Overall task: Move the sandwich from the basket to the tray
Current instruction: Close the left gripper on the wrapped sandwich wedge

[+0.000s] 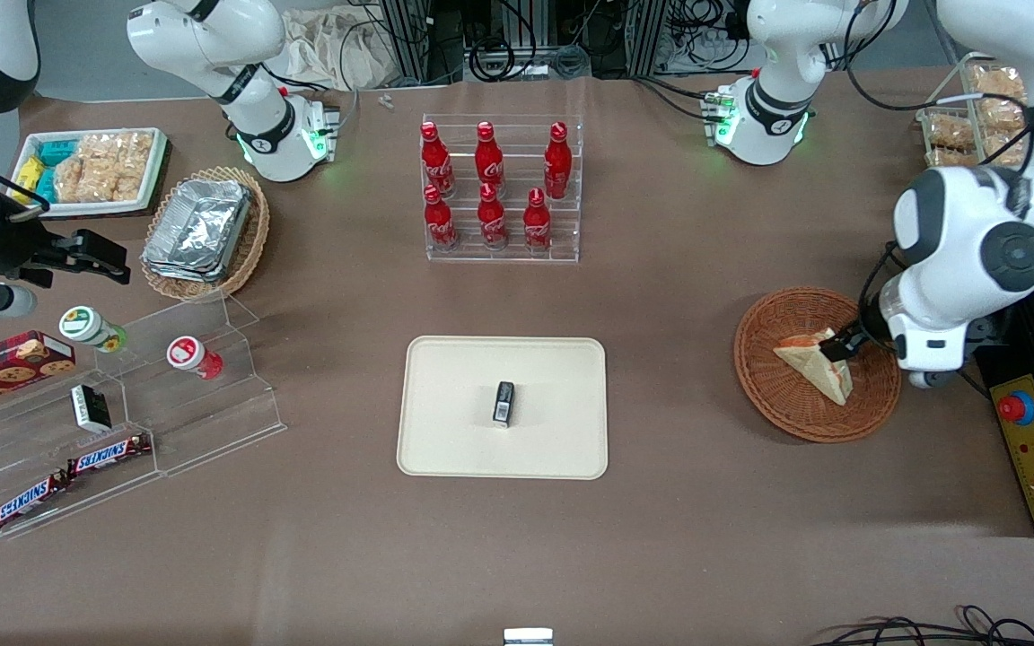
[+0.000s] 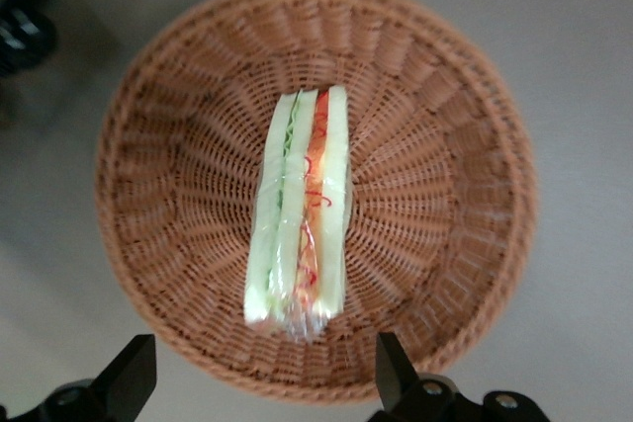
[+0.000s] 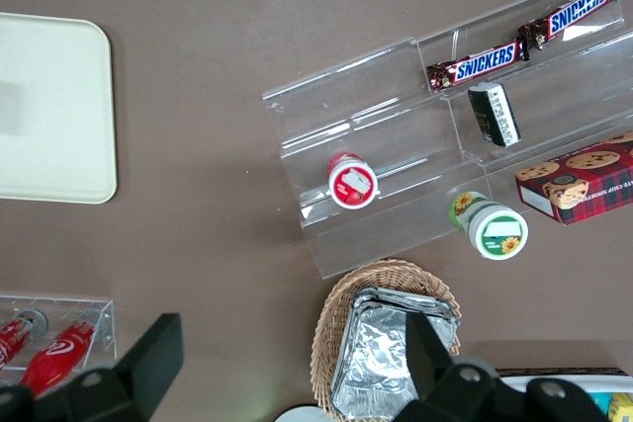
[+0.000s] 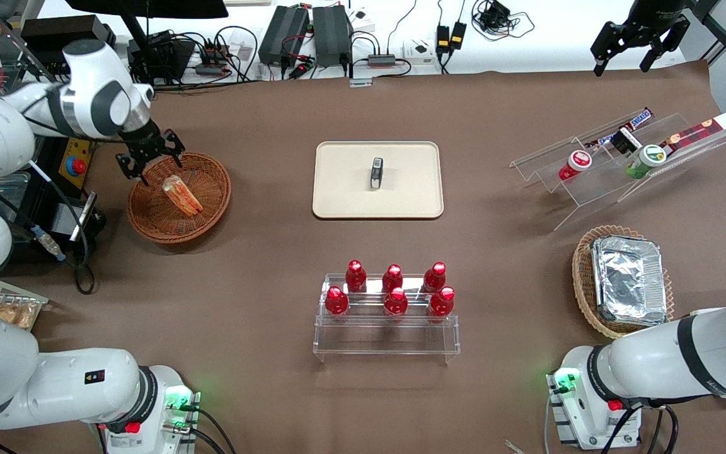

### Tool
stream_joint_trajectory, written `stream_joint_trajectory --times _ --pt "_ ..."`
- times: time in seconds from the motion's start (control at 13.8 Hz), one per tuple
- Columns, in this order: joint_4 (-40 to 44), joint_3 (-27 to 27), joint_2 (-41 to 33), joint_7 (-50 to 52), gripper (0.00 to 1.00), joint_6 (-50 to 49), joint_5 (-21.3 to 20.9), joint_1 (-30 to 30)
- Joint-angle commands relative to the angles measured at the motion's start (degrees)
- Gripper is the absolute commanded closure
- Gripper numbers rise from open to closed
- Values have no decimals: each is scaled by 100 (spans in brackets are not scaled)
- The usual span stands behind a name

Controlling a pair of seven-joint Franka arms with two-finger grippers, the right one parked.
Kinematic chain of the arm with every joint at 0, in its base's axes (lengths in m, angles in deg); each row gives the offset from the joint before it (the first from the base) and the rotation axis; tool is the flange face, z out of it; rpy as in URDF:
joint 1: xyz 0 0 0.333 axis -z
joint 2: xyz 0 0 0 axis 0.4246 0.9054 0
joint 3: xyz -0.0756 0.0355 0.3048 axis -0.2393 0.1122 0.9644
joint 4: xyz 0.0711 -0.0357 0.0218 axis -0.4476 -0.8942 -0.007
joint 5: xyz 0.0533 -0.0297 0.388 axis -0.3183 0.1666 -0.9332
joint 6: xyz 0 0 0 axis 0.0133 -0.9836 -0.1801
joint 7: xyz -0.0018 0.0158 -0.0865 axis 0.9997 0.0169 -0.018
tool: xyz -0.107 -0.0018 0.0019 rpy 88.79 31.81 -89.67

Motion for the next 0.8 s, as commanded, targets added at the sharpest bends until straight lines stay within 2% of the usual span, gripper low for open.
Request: stream_joint_trajectory --times 0.0,0.22,0.29,0.36,0.43,0.51,0.58,0.72 --pt "-177 -15 298 259 0 594 -18 1" --pt "-177 -15 685 277 0 929 -9 1" --pt "-177 -15 791 312 9 1052 -9 1" --pt "-177 -15 853 364 37 1114 -9 1" --pt "-177 -15 871 391 76 1115 -27 1" --pt "-177 -6 845 382 97 1097 -36 1" --pt "-177 -6 775 382 100 1045 -36 1" --pt "-72 20 477 330 100 564 -36 1"
